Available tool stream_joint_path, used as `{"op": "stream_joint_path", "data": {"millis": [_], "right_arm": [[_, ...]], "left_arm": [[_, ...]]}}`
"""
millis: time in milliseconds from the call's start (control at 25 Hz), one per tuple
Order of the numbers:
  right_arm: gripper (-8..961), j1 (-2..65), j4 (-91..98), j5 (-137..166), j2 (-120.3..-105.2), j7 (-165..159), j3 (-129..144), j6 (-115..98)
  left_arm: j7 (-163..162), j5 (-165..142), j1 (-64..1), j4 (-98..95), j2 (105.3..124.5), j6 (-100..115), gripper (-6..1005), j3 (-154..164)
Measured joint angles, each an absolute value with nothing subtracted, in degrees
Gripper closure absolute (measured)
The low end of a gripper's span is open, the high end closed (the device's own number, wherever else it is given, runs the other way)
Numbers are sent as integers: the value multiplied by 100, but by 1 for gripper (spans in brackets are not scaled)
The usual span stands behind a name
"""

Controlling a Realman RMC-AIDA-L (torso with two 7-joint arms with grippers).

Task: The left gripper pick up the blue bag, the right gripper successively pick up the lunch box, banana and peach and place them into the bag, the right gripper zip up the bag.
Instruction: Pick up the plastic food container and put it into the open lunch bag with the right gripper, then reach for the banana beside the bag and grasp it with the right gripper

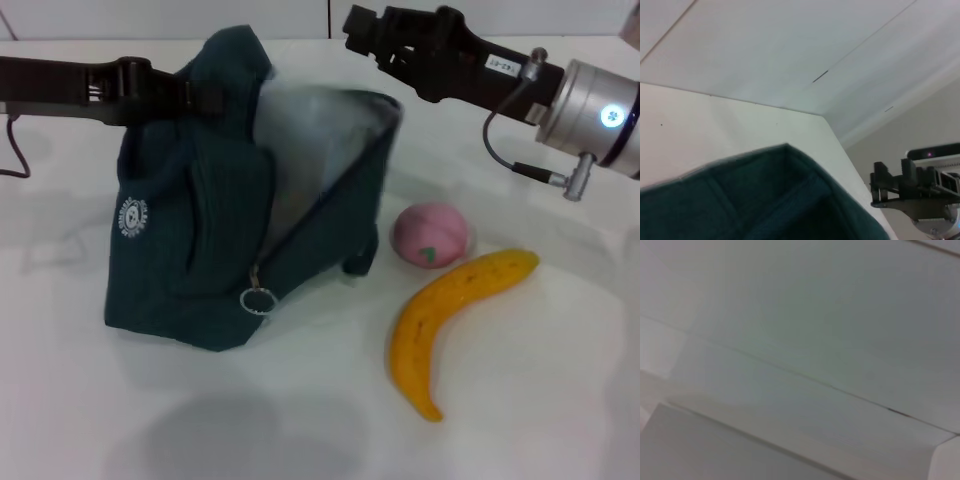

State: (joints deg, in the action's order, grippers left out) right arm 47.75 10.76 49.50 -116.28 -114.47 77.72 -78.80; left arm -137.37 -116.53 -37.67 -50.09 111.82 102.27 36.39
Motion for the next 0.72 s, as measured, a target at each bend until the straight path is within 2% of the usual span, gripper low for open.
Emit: {"op": "stream_joint_path", "data": {"millis": [240,320,360,400,440,480,520,560,600,640,720], "right_arm": [[740,4372,1444,4856,-11623,-11251,7734,-7866],[731,4113,1761,4813,-11578,-11057,7725,-7865],[620,3967,1981,4812,-11526,-10929,7707,-7864],[509,3808,2208,4870,-11457,-10750,7692,-7863],[470,3722,2391,4951,-11373,-10641,7686,-7863],[431,3594,2704,5191,-11224,-10487,7678,-7860],[393,3578,2818,5279,-11170,-10472,7676,-7858],[354,3544,3225,5737,-10975,-10481,7675,-7852],[315,3548,3463,6023,-10882,-10530,7676,-7852],[276,3570,3862,6629,-10724,-10701,7676,-7846],[202,3649,4413,7525,-10548,-11061,7675,-7845]], "left_arm": [[-13730,-11557,-3618,-5009,11104,10224,964,3638],[-13727,-11513,-3559,-5010,11074,10223,964,3638],[-13724,-11499,-3546,-5011,11061,10223,964,3638],[-13719,-11493,-3534,-5011,11050,10225,964,3638],[-13713,-11488,-3521,-5016,11039,10235,964,3639],[-13711,-11488,-3503,-5027,11031,10249,964,3639],[-13710,-11485,-3489,-5035,11027,10265,964,3639],[-13710,-11485,-3461,-5045,11020,10289,964,3639],[-13709,-11485,-3441,-5051,11013,10310,964,3638],[-13708,-11485,-3428,-5053,11010,10326,964,3638],[-13702,-11485,-3418,-5054,11002,10343,964,3641]]}}
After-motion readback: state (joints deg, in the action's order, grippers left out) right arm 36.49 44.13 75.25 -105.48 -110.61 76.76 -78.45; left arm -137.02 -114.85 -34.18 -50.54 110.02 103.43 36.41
